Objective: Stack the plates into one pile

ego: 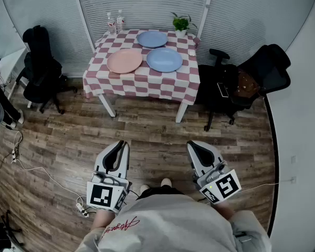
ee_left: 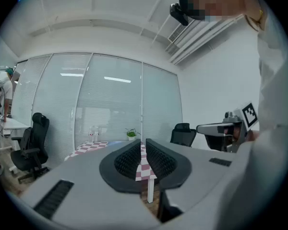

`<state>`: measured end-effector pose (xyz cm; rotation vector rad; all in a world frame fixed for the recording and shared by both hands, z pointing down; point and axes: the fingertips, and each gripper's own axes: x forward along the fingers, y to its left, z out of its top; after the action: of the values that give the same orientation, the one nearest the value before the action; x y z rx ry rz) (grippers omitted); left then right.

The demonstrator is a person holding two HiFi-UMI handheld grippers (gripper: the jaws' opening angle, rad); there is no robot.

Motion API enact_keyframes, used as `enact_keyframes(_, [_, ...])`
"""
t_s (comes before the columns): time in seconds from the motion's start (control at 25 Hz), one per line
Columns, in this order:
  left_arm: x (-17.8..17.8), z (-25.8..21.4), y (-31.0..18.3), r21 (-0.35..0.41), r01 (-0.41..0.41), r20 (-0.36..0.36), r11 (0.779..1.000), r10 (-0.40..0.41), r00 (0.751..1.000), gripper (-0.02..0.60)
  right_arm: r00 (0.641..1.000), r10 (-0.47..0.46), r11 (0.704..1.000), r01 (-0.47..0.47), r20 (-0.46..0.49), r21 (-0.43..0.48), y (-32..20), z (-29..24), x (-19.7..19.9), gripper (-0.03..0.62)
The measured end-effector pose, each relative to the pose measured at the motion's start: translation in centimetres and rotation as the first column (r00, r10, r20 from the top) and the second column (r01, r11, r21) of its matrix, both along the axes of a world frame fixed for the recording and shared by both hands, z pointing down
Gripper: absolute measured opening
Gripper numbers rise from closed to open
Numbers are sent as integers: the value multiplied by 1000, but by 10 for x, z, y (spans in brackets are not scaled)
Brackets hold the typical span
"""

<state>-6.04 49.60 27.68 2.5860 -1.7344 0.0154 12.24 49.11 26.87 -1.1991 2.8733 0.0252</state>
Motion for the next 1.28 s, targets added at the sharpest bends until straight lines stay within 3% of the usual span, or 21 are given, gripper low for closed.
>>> enact_keyframes(0.76, [-7,-3,-1,11,10,5,1000,-10,1000,44,1000,8,1000,-9,-22,-7,-3,3,-6,9])
enact_keyframes(1.28, [-27,-1,9,12,-20,6,1000,20,1000,44,999,38,999,-38,11,-3,9,4,-25,11])
